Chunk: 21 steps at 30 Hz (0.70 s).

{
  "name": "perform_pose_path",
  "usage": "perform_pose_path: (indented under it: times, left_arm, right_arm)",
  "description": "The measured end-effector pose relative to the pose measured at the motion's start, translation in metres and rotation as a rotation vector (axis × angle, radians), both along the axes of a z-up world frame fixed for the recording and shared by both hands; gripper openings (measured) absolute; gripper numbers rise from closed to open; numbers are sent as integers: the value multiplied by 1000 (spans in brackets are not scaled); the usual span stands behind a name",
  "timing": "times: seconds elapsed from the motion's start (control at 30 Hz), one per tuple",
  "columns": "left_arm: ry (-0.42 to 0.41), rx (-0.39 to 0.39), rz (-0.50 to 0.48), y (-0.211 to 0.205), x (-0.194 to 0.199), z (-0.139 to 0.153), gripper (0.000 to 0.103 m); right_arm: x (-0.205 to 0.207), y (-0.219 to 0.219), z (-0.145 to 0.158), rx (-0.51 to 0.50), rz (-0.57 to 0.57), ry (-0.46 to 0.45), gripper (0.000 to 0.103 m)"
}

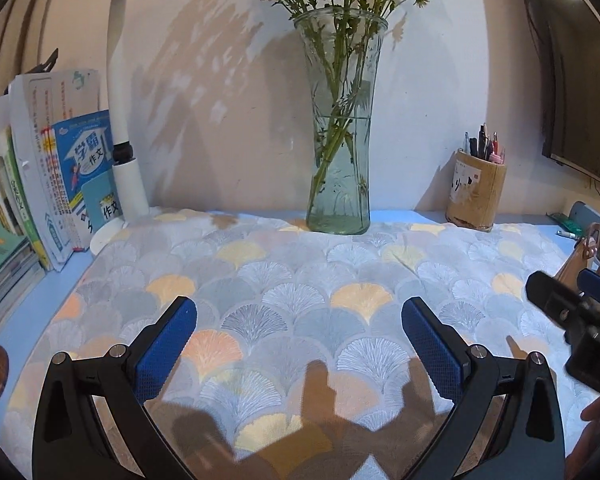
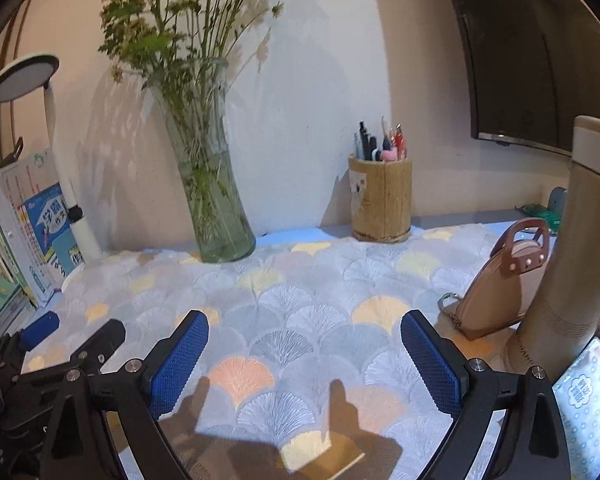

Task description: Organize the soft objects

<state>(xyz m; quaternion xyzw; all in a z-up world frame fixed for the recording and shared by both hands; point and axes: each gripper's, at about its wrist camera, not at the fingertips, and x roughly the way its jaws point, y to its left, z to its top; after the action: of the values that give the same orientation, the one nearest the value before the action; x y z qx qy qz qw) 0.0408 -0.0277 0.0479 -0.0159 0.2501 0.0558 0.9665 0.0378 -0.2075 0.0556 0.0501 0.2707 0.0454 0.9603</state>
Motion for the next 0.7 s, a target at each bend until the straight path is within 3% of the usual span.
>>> perform_pose_path:
  times: [0.33,0.7]
  left_arm:
    - [72,-37,3,7,9,-6,102]
    - [105,-33,-1,7,14,-8,102]
  right_arm:
    - [8,20,-12,-83,29,56,97]
    - [16,20,-20,-80,27,112,98]
